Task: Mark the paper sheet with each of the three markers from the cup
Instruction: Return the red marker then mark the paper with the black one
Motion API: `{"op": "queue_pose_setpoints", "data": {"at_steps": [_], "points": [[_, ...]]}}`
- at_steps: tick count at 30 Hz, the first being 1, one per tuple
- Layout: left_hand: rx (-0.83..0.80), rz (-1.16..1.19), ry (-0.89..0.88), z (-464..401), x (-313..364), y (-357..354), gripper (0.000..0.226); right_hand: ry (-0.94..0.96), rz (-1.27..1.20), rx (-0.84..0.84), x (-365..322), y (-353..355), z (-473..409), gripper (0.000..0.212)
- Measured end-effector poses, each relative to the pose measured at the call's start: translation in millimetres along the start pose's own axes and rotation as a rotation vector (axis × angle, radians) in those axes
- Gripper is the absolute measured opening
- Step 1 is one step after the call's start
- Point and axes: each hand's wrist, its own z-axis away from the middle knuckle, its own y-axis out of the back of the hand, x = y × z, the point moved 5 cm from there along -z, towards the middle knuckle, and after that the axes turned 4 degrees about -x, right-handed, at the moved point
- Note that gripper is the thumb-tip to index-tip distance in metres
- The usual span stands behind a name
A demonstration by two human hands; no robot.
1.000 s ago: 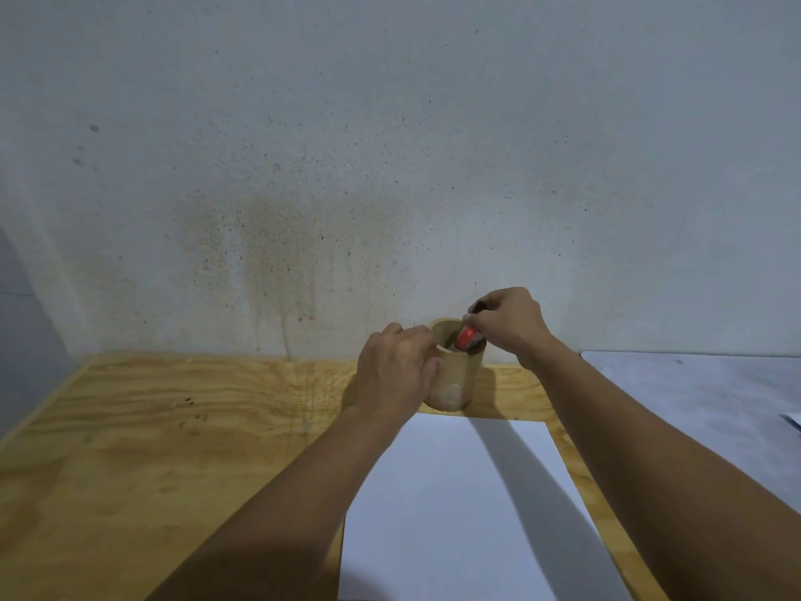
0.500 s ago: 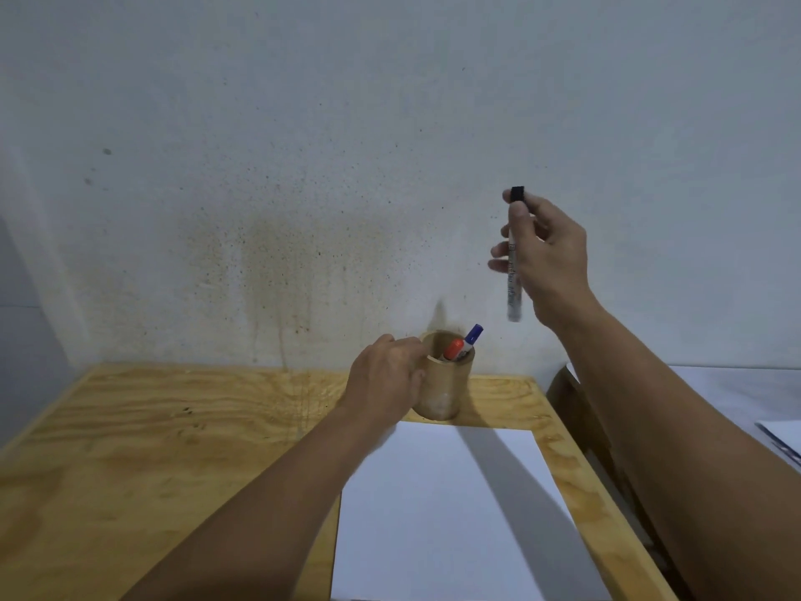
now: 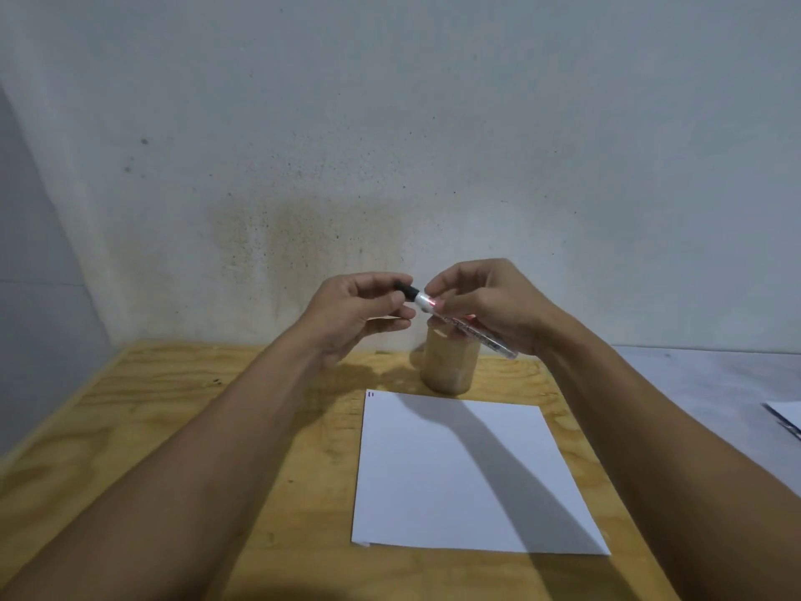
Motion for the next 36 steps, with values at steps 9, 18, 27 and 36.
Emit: {"op": "queue_pose_setpoints", "data": {"at_steps": [9,18,27,36], "points": [[0.129,-0.004,0.001,11,-17,20,0.007,0.042,0.087,-0.044,5,-30,-1,0.009],[0.423,-0.586,0.123,25,-48,71,0.01,0.042,-0.005,-0.024,38,-40,3,0.023],[0.332,-1.112,0.188,28,-97,85,0.014,-0.026,-0.676,-0.063,74,-54,-3,0.04],[0.392,-1.207,-0.283,54,-93,61,0.023,-0.106,-0.423,0.196,120,-85,-17,0.009]]}}
